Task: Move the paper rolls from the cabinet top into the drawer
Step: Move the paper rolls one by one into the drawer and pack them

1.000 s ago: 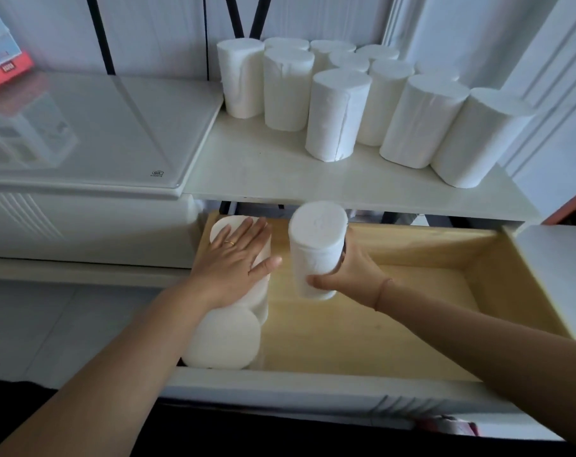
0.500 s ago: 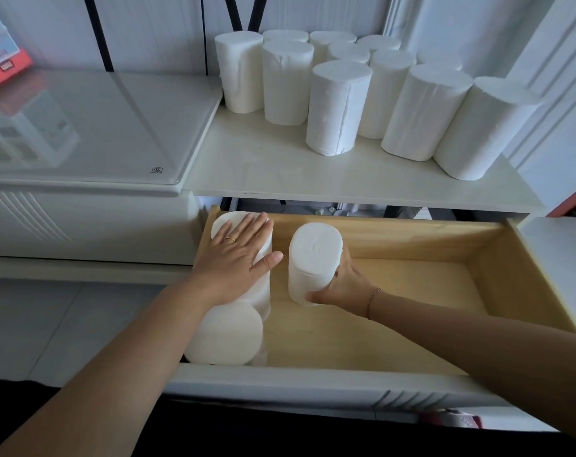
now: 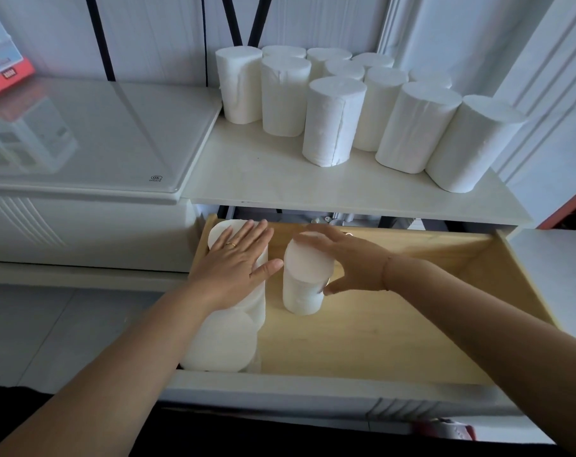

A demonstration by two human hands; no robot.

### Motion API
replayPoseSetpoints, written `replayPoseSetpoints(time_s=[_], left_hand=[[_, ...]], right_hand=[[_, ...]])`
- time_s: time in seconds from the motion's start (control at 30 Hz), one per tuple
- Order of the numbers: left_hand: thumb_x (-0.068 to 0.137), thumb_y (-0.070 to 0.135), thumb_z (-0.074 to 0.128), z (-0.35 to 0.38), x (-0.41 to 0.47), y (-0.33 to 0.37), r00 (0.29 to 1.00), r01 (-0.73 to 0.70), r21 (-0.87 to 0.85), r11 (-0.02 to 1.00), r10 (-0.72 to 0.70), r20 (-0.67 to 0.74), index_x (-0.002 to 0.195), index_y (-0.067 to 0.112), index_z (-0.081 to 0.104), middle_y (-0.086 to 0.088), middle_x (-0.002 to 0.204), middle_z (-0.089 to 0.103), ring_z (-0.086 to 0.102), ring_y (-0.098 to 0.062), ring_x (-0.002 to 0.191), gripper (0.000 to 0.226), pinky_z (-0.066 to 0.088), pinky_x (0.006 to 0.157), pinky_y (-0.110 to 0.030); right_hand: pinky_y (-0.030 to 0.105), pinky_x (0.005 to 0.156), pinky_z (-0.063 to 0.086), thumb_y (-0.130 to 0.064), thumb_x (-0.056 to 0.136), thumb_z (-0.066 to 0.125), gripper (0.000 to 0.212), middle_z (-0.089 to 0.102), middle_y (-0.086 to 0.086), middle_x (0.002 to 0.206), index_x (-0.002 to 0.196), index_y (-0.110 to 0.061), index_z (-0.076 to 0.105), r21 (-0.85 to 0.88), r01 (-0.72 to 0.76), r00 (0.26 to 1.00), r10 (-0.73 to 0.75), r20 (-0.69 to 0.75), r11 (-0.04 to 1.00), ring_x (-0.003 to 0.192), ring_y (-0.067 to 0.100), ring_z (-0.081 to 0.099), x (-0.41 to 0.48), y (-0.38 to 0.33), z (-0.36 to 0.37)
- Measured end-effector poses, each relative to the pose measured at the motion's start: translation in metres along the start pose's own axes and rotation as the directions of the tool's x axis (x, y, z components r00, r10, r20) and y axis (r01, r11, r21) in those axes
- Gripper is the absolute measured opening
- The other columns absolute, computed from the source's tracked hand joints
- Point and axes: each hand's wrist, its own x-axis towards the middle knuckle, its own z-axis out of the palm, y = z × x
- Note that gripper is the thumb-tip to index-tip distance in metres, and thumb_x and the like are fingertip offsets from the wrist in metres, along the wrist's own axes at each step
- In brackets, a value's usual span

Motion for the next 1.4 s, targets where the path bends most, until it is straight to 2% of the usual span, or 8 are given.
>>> replayPoseSetpoints(time_s=[0.17, 0.33, 0.47, 0.63, 0.73, 0.9, 1.03, 1.4], left_hand=[[0.073, 0.078, -0.014, 0.001, 0.000, -0.001, 1.000, -0.007, -0.008, 1.000, 0.007, -0.016, 0.139, 0.037, -0.020, 0.021, 0.147, -0.028, -0.030, 0.005, 0.133, 0.078, -0.019, 0.110, -0.025], [0.075, 0.075, -0.011, 0.001, 0.001, -0.001, 1.000, -0.012, 0.008, 1.000, 0.012, -0.023, 0.146, 0.032, -0.013, 0.021, 0.147, -0.026, -0.028, 0.004, 0.134, 0.083, -0.018, 0.112, -0.026], [0.076, 0.074, -0.007, 0.002, 0.000, 0.000, 1.000, -0.009, -0.001, 1.000, 0.009, -0.028, 0.148, 0.031, -0.010, 0.020, 0.149, -0.024, -0.027, 0.003, 0.135, 0.083, -0.018, 0.111, -0.026], [0.078, 0.074, -0.004, 0.000, 0.000, 0.002, 0.999, -0.036, -0.008, 0.999, 0.035, -0.036, 0.147, 0.032, -0.011, 0.020, 0.149, -0.024, -0.027, 0.004, 0.135, 0.082, -0.018, 0.112, -0.027], [0.080, 0.073, -0.002, -0.001, 0.000, 0.006, 0.997, -0.079, -0.026, 0.997, 0.078, -0.029, 0.147, 0.033, -0.010, 0.021, 0.149, -0.023, -0.027, 0.004, 0.135, 0.079, -0.018, 0.112, -0.026], [0.079, 0.072, -0.003, -0.001, 0.002, 0.008, 0.996, -0.086, -0.001, 0.996, 0.086, -0.021, 0.147, 0.036, -0.010, 0.022, 0.147, -0.024, -0.027, 0.003, 0.135, 0.077, -0.017, 0.113, -0.029], [0.080, 0.072, -0.004, 0.000, 0.001, 0.008, 0.996, -0.085, 0.015, 0.996, 0.085, -0.021, 0.146, 0.036, -0.011, 0.021, 0.148, -0.024, -0.026, 0.002, 0.136, 0.076, -0.016, 0.113, -0.030], [0.080, 0.072, -0.005, 0.001, 0.003, 0.009, 0.997, -0.074, 0.041, 0.996, 0.075, -0.028, 0.148, 0.033, -0.010, 0.019, 0.148, -0.025, -0.027, 0.002, 0.136, 0.078, -0.018, 0.112, -0.029]], right_hand=[[0.032, 0.085, 0.046, -0.061, 0.069, 0.071, 0.102, 0.016, -0.019, 0.153, 0.149, -0.035, 0.014, -0.126, -0.106, 0.988, 0.090, -0.129, 0.986, 0.114, 0.022, 0.054, 0.002, -0.013, 0.016], [0.035, 0.073, 0.048, -0.069, 0.073, 0.061, 0.094, 0.035, -0.004, 0.136, 0.143, -0.022, 0.022, -0.210, -0.230, 0.956, 0.180, -0.229, 0.950, 0.100, 0.027, 0.059, 0.004, -0.031, 0.029], [0.036, 0.068, 0.048, -0.072, 0.078, 0.053, 0.085, 0.038, 0.002, 0.125, 0.136, -0.016, 0.027, -0.250, -0.340, 0.925, 0.275, -0.261, 0.906, 0.096, 0.027, 0.060, 0.006, -0.043, 0.031], [0.037, 0.073, 0.052, -0.061, 0.081, 0.060, 0.083, 0.030, 0.001, 0.141, 0.143, -0.020, 0.022, -0.244, -0.195, 0.958, 0.131, -0.256, 0.950, 0.099, 0.029, 0.060, 0.011, -0.042, 0.022], [0.031, 0.070, 0.043, -0.057, 0.083, 0.060, 0.084, 0.030, -0.003, 0.143, 0.149, -0.029, 0.014, -0.221, -0.128, 0.977, 0.084, -0.196, 0.967, 0.099, 0.029, 0.061, 0.013, -0.036, 0.017], [0.031, 0.067, 0.043, -0.057, 0.082, 0.061, 0.078, 0.033, -0.002, 0.136, 0.145, -0.027, 0.025, -0.213, -0.139, 0.970, 0.089, -0.226, 0.967, 0.095, 0.027, 0.060, 0.013, -0.034, 0.021], [0.036, 0.069, 0.050, -0.055, 0.082, 0.061, 0.073, 0.035, 0.000, 0.134, 0.141, -0.025, 0.030, -0.184, -0.162, 0.957, 0.110, -0.267, 0.969, 0.097, 0.028, 0.060, 0.015, -0.034, 0.024], [0.041, 0.078, 0.052, -0.049, 0.084, 0.065, 0.070, 0.037, 0.007, 0.133, 0.139, -0.017, 0.037, -0.041, -0.185, 0.934, 0.162, -0.319, 0.982, 0.101, 0.034, 0.057, 0.020, -0.031, 0.028]])
